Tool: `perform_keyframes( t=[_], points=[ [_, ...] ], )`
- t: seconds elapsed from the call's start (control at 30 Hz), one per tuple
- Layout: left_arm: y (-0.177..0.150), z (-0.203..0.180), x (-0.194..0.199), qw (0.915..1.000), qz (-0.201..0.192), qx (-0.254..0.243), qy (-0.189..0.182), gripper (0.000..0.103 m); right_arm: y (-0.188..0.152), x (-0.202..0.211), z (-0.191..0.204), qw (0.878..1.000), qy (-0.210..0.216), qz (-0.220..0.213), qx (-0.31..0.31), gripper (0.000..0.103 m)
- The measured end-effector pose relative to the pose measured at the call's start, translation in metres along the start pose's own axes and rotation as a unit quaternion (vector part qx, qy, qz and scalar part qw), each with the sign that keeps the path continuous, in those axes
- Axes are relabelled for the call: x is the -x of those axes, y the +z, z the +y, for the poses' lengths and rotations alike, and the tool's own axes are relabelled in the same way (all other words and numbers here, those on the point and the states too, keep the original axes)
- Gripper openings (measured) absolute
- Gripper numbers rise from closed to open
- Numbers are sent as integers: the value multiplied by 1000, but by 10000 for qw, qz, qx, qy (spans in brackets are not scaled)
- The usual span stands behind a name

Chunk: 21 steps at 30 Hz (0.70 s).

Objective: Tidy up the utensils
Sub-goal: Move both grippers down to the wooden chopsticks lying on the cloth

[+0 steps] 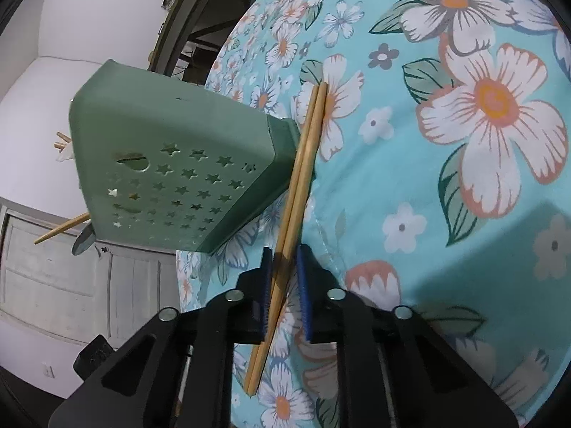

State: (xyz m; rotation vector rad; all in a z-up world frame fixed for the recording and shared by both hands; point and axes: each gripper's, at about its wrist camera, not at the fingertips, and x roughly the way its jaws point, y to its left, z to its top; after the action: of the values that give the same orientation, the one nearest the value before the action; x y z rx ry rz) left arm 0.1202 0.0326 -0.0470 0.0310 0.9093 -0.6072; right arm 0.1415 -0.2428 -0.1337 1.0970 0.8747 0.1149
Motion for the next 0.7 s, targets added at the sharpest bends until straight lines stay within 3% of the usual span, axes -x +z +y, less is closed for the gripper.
perform_keyframes(
  t=[0.4, 0.7],
  points=[
    [-1, -6, -3, 10000, 62, -30, -14, 77, 1, 5, -4, 9998, 146, -51, 90, 9],
    [0, -19, -10, 9996, 130, -153, -195, 77, -8, 36, -17, 9997, 182, -127, -28, 9]
  ],
)
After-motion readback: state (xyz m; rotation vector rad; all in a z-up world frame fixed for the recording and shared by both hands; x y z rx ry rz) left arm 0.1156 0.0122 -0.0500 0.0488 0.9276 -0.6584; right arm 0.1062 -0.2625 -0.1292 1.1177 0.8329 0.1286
